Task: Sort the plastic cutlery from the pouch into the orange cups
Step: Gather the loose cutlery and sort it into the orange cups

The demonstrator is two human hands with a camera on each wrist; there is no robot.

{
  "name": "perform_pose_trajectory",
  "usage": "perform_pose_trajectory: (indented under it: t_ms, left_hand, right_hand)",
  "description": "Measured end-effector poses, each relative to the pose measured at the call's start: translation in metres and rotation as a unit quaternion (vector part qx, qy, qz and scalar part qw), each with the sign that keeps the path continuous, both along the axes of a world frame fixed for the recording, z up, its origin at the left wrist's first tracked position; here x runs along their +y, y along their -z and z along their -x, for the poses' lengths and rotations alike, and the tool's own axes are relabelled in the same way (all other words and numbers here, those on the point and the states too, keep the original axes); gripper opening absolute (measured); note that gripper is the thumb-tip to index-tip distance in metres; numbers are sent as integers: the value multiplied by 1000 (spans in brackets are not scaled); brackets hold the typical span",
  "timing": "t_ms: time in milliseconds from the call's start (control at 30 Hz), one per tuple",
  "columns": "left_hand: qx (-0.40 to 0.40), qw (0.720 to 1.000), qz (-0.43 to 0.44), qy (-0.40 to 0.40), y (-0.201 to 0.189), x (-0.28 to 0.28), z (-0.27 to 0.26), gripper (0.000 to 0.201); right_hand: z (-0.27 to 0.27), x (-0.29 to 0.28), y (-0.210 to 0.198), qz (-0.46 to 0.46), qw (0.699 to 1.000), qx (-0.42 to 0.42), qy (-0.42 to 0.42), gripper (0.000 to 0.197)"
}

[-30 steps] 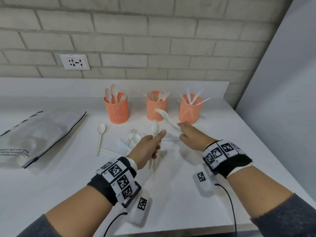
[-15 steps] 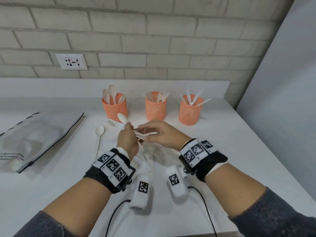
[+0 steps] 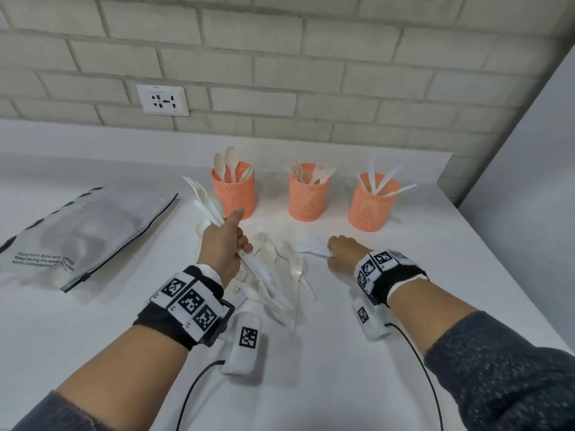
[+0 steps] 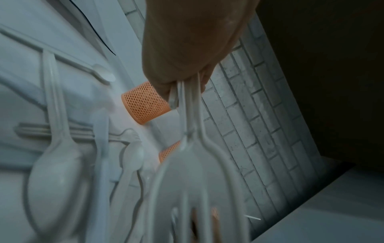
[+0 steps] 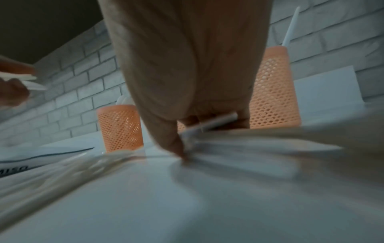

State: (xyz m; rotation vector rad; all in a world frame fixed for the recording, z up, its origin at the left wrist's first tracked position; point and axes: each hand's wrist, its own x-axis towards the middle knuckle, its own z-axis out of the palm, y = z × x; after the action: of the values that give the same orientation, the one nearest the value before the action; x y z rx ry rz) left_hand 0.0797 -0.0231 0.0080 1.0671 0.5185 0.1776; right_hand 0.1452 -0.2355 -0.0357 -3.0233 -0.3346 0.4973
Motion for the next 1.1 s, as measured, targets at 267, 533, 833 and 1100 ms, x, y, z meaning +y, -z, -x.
perform_pose_trajectory:
  t_ms: [267,533,833,1100]
  left_hand:
    - [-11,999,-16,31,1,1,5,25]
    - [-38,991,-89,97,-10,-18,9,35]
    - [-46,999,-8,14,-10,14,8,29]
    - [-76,996,12,-32,-13,39,5,31]
  right_hand:
    - [7,11,-24,-79,997,-1,12,27]
    - [49,94,-80,-324,942,-10,-84,30]
    - [67,134,-90,-498,854,118,-93,30]
    - [51,147,-74,-508,857,-10,-82,26]
